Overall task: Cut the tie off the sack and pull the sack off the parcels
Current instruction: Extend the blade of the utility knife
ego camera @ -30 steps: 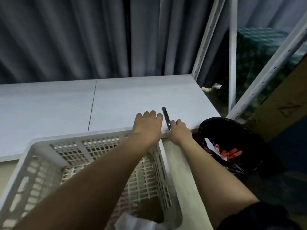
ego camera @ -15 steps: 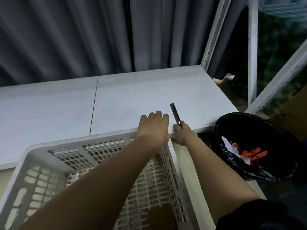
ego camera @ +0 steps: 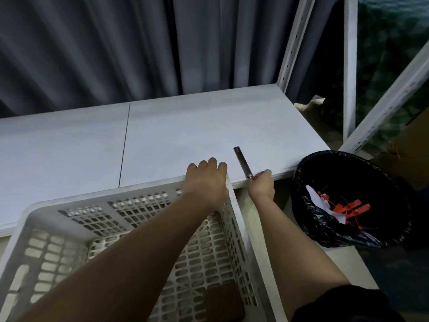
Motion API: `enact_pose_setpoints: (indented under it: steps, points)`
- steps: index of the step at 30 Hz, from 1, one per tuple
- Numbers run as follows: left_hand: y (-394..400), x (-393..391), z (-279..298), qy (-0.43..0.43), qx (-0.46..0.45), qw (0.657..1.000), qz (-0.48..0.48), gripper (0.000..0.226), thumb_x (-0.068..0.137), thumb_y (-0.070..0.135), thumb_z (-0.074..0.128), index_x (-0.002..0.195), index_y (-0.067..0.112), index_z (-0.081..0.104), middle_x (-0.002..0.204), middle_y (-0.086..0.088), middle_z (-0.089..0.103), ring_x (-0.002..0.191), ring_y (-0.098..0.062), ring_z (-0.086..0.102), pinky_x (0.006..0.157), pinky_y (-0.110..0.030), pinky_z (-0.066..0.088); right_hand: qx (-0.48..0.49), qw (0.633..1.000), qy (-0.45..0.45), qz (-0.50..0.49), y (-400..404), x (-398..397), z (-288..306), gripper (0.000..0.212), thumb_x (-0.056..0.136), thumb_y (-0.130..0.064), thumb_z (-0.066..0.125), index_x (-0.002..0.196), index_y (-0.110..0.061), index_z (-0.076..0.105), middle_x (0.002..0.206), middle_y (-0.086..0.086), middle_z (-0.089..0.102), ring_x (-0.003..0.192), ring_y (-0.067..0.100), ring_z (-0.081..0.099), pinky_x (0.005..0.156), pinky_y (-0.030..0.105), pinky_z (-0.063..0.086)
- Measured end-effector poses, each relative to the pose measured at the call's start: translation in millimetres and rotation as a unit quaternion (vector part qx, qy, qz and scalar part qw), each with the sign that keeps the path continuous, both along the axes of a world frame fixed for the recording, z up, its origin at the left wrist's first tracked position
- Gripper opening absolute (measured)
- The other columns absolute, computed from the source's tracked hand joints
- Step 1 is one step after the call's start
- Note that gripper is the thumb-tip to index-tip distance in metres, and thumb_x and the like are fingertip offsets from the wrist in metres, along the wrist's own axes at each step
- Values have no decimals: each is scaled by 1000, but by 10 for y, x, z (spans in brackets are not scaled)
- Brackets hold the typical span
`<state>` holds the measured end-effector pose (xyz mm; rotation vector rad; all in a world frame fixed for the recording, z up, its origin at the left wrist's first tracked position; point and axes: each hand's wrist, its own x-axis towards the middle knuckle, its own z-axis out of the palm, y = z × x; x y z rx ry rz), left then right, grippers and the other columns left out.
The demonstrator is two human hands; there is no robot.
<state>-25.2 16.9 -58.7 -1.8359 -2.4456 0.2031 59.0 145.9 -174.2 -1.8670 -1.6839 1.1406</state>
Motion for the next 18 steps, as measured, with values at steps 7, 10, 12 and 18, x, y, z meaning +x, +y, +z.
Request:
enact_pose_setpoints:
  steps: [7,10,12,18]
  points:
    - [-9,-8,10,14,-18,1000,1,37,92,27,42,126,12,44,117,-7,50,104,-25,50,74,-32,25,-185,955,206,-103,45,84,19,23,85,5,60,68,-9,56,73,12,61,59,27,61,67,41,59]
    - [-38,47,132,21,-31,999,-8,34,93,28,42,122,12,45,116,-7,50,103,-25,50,74,-32,26,-226,936,252,-94,-20,161,198,19,88,5,56,71,-3,57,69,13,60,53,21,56,49,27,55]
    - [-57,94,273,19,-36,999,-21,32,93,27,43,121,11,46,116,-7,51,103,-25,51,74,-32,26,-242,928,270,-81,-81,207,371,23,94,-1,49,72,-4,54,66,10,58,50,18,58,40,20,52]
    - [-275,274,916,28,-39,998,-34,38,95,32,41,126,11,45,122,-9,51,112,-27,50,79,-33,29,-246,907,335,-66,-373,368,1069,18,98,-6,42,85,-3,53,49,1,65,35,9,60,34,16,46]
